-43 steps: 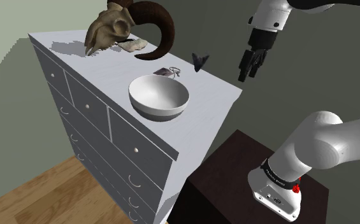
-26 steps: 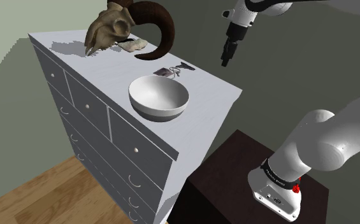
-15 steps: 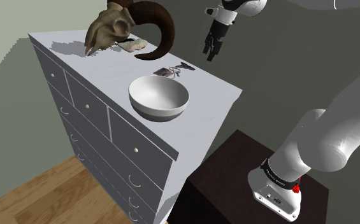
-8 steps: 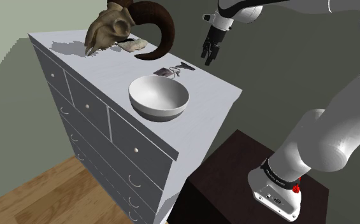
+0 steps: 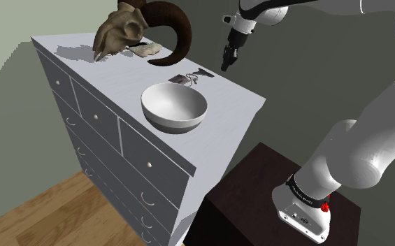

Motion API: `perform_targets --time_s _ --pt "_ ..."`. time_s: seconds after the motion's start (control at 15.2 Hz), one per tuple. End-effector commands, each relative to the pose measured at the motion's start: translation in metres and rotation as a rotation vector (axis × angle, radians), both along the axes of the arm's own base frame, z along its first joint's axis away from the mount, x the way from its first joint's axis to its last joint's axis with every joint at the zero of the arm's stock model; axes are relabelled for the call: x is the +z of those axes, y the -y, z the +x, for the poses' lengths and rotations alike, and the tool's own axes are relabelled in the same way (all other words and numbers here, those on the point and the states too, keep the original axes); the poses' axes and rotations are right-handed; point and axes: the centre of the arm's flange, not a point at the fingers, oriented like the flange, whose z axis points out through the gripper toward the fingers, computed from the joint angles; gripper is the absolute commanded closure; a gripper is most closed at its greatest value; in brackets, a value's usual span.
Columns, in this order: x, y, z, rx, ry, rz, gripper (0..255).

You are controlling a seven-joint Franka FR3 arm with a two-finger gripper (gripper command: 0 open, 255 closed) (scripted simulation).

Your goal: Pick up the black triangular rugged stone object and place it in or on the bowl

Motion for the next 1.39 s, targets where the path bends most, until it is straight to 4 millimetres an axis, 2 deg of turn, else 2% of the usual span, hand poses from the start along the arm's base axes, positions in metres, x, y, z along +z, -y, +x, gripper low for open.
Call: perform_targets --time_s 0.0,0.33,0.4,0.79,1.32 --pt "0.000 0.000 0.000 0.000 0.000 0.000 255" --pt "0.000 0.000 0.000 0.000 0.000 0.000 255" --pt "0.000 0.000 0.000 0.000 0.000 0.000 0" --pt "-0.016 -0.024 0.091 -0.316 -0.170 0.023 0" --pt "-0.056 -0.028 0.089 -0.316 -0.170 0.023 0"
